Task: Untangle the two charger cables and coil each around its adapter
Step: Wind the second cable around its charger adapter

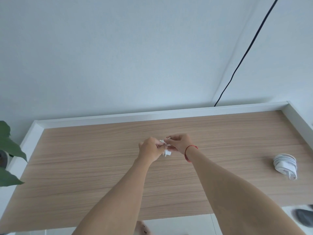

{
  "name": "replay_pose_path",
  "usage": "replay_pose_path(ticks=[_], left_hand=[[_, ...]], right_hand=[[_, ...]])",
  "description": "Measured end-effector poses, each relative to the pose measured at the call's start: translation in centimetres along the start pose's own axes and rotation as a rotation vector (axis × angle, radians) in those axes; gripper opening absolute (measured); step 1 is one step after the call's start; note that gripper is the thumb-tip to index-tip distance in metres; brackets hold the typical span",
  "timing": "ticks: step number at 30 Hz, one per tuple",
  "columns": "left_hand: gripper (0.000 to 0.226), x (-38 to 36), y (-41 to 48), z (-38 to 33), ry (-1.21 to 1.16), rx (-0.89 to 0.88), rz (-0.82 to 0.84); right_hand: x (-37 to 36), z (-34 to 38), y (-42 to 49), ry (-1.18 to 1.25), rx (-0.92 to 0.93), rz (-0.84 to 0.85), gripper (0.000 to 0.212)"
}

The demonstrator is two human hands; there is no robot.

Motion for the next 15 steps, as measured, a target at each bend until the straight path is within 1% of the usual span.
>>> replay_pose_path(ticks=[5,8,11,15], left_hand=[[0.026,0.6,0.0,0.3,0.032,0.005,-0.011],[0.027,0.7,-0.1,0.4,0.015,0.018,-0.032],[0.021,0.5,-0.1,0.8,-0.045,0.047,-0.063],[0.022,0.2,0.3,1.2,-0.055,0.08,-0.076]], right_hand=[[-0.7,0.3,0.0,0.02,0.013,-0.018,0.017],[-0.8,0.0,-0.2,0.088,-0.048,-0.068,0.019],[-0.7,-0.4,-0.3,0.117,-0.065,-0.086,0.011],[-0.6,-0.4,-0.2,0.018,-0.012,-0.062,0.022]])
Point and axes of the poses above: each hand's wrist, its own y-axis towards the middle knuckle, its own x-axis out of the back of the hand, z = x × y, the point moved 4 cm from there along y, towards the middle knuckle, and after that the axes turned 10 degrees about -y, right-handed, at the moved point
